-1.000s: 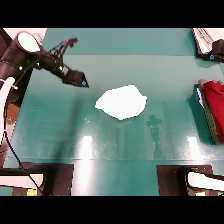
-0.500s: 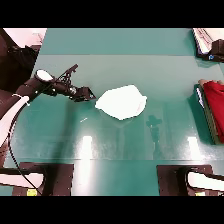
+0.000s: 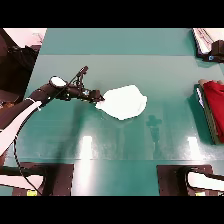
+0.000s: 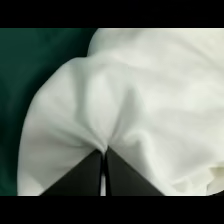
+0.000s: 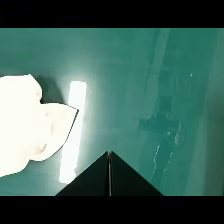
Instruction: Fold the shirts.
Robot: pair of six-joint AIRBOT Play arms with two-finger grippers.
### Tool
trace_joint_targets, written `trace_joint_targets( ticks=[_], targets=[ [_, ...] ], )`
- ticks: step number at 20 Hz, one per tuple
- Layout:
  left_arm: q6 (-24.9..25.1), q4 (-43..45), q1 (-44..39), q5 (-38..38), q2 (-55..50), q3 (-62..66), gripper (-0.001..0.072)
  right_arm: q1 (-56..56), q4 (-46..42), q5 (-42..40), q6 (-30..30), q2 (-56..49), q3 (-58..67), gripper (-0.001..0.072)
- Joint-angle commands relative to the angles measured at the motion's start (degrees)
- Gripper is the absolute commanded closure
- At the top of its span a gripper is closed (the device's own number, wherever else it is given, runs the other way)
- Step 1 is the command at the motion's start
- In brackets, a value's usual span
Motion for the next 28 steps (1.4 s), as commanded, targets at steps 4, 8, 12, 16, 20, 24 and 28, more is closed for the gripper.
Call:
trace_joint_targets(
  ticks=[4,8,12,16,20,24,28],
  targets=[
    [-0.42,4.24,2.51,-7.54,5.7,8.85,0.0683,0.02,2.56,1.33,-1.73,1.49,-11.69,0.0696],
    [-2.25,12.44,2.51,-7.56,14.45,12.79,0.0682,0.04,20.63,-10.58,-4.04,1.95,-34.75,0.0429],
    [-2.29,12.83,2.51,-10.16,16.72,12.72,0.0681,2.56,35.08,-26.47,-5.4,1.9,-54.45,0.0085],
    [-3.34,14.12,2.51,-11.32,16.63,12.72,0.0681,11.3,35.17,-36.39,-6.36,1.88,-61.66,0.0141],
    [-3.37,14.12,2.49,-11.74,16.63,12.72,0.0681,19.98,35.98,-41.66,-5.75,-2.25,-60.19,0.0146],
    [-3.34,14.4,2.51,-13.7,16.63,12.72,0.0681,24.94,35.98,-41.33,-4.92,-8.52,-55.95,0.0157],
    [-3.37,14.53,2.51,-14.8,16.63,12.72,0.0681,26.58,35.47,-42.18,-4.96,-10.49,-52.87,0.0518]
  ],
)
